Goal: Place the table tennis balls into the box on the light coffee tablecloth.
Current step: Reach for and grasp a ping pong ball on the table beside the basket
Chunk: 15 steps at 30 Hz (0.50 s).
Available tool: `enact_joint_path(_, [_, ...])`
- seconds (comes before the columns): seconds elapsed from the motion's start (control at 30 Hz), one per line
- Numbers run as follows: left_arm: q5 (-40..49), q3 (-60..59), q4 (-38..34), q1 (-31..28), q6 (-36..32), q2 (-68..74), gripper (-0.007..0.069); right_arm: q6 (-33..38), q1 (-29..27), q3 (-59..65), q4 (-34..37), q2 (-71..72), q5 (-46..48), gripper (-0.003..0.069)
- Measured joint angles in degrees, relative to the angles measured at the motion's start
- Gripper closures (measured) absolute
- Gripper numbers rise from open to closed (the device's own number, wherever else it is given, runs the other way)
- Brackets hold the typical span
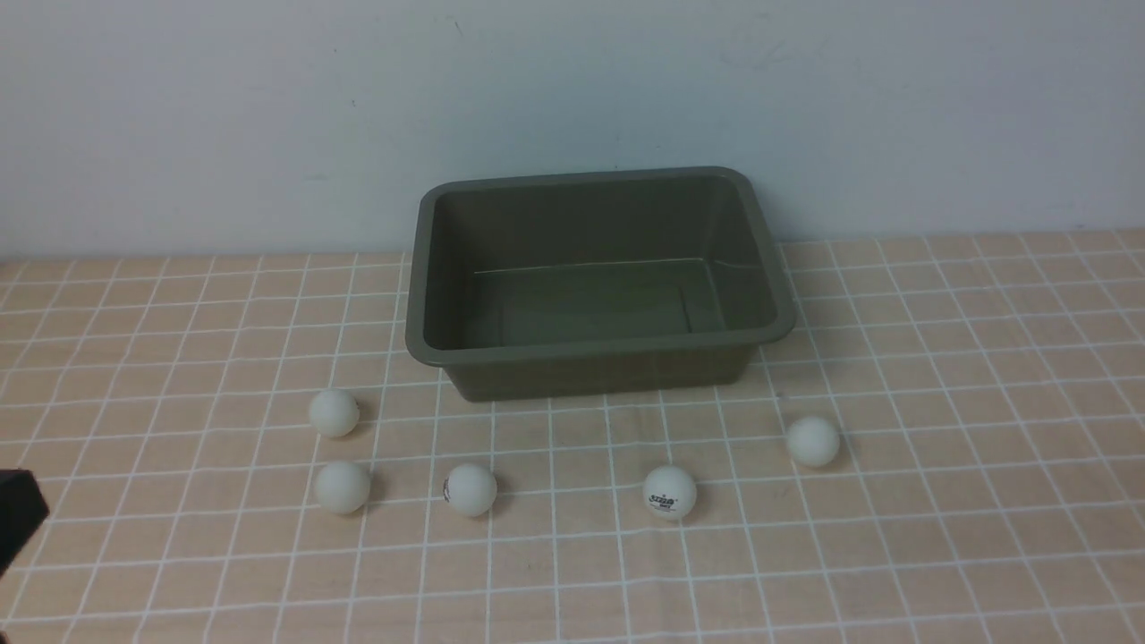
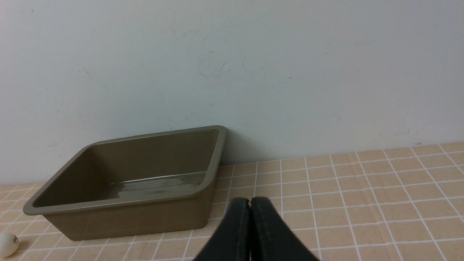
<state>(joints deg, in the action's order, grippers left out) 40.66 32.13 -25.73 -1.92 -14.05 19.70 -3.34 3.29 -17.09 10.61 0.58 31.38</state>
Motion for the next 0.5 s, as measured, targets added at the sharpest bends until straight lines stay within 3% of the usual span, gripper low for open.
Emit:
enact_joint_path(0.2, [2.4, 6.2, 1.2, 0.0, -15.3, 15.8, 0.0693, 0.0, 0.0, 0.0, 0.0, 0.0, 1.2, 0.0673])
enact_joint_path(0.5, [-6.2, 6.7, -4.4, 0.0, -27.6, 31.3, 0.0661, 0.0, 0.0, 0.0, 0.0, 0.0, 1.3, 0.0673])
